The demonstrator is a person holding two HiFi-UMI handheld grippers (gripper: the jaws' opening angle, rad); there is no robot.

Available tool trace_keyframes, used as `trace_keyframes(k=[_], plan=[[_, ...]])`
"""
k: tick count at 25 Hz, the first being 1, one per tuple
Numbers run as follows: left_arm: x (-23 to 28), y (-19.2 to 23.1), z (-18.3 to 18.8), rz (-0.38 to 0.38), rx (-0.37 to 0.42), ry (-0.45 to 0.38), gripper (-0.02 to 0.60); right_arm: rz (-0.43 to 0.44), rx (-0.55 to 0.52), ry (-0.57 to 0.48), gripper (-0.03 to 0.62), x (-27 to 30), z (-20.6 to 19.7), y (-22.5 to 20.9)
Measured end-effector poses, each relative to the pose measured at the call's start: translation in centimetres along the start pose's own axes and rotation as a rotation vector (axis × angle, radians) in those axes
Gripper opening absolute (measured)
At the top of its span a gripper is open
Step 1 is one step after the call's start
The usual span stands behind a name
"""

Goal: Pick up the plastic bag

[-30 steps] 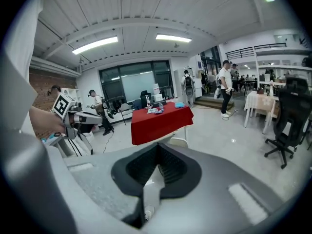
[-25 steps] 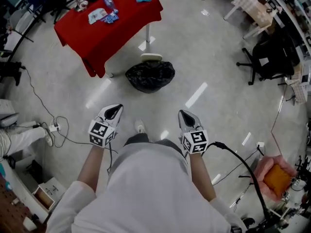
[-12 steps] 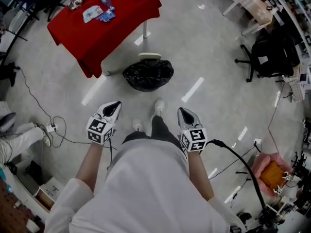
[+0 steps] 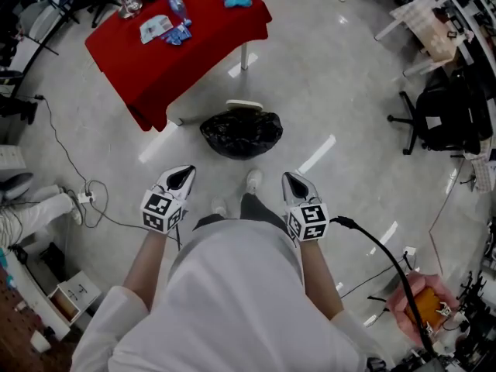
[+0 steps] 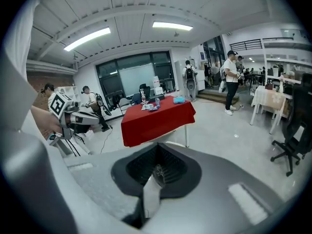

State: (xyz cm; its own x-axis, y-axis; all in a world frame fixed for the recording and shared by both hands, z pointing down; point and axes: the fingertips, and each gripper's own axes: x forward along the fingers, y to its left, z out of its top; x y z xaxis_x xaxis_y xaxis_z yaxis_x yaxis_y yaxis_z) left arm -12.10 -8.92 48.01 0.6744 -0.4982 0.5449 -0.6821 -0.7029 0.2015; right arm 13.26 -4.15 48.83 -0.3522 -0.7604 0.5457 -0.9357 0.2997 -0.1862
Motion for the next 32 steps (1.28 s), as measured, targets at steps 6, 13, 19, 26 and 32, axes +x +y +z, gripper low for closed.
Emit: trace_keyframes(k=[6, 13, 19, 26, 32], plan=[[4.7, -0.5, 1.8, 0.023, 0.013, 0.024, 0.005, 0.062, -0.021, 0.037, 0.002, 2.4, 0.3, -5.3], [7.9, -0.6, 2.6, 0.067, 0.031, 0.072, 0.005, 0.121, -0.062, 0.086, 0.002, 4.9, 0.7, -9.3], [9.8, 1.6, 0.9, 0.044, 0.036, 0.129, 0.005, 0.147, -0.061, 0.137, 0.002, 8.2, -0.5, -9.8], [14.2, 6.1, -2.3, -0.017, 0.024, 0.163, 0.005, 0.150, -0.084, 0.185, 0.002, 13.0, -2.6, -9.2], [19.3, 10.7, -6.5, -0.067, 0.018, 0.186, 0.005, 0.136, -0.075, 0.242, 0.002, 17.9, -6.1, -9.5]])
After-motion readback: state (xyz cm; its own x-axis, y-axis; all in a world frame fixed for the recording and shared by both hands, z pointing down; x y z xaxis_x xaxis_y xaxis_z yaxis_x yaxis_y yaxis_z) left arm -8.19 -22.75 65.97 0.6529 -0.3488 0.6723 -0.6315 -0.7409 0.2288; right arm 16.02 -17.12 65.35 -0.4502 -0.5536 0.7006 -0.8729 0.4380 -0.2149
